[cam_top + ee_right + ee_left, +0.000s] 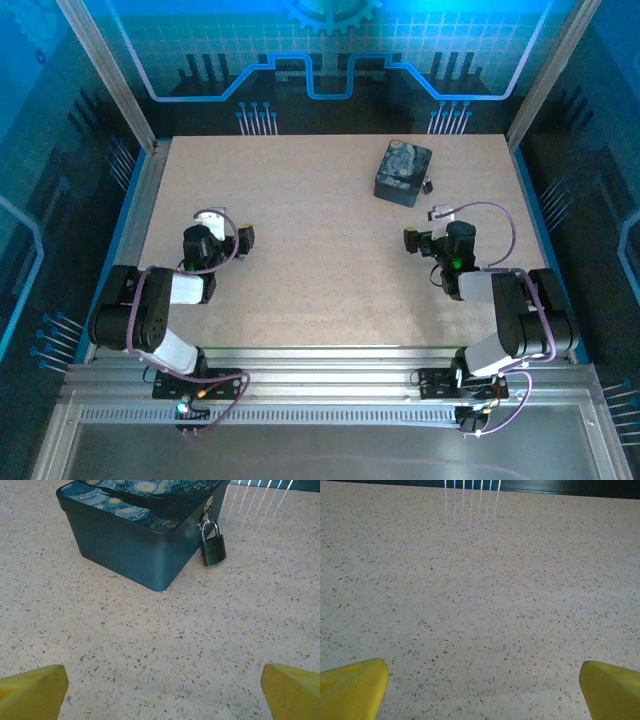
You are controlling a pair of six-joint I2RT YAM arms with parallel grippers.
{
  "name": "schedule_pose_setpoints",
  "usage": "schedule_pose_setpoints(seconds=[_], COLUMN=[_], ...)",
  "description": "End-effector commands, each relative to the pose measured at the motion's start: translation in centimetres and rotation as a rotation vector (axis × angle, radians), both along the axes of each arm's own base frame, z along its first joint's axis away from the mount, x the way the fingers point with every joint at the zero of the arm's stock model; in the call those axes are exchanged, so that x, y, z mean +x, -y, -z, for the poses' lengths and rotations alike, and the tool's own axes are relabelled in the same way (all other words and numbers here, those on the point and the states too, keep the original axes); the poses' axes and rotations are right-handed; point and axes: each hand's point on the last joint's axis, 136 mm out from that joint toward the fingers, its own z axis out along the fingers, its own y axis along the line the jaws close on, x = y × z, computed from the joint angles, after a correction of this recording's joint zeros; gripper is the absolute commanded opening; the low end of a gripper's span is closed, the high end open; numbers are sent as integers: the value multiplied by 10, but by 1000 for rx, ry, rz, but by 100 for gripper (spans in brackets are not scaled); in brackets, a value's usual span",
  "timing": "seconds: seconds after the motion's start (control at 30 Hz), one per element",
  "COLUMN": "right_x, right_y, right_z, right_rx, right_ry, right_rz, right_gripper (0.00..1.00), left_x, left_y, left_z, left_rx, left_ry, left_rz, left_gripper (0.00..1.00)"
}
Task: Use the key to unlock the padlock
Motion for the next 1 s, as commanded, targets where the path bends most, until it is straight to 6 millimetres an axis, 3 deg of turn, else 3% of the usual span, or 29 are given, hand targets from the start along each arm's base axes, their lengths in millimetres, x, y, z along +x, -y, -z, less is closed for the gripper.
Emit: schedule_pose_setpoints(seconds=[0.0, 0.97], right_x=[9, 8], right_y=[0, 2], right_z=[-15, -15], right_rx=[-7, 18], right_ry=[52, 50], right_rz=[-6, -20], right_gripper=[100, 100], left_x=[7, 8], left_y=[-3, -8], left_z=[-12, -13], left_rx=[12, -7], left_ry=[43, 36], left_rz=[-7, -24], left_gripper=[99, 99])
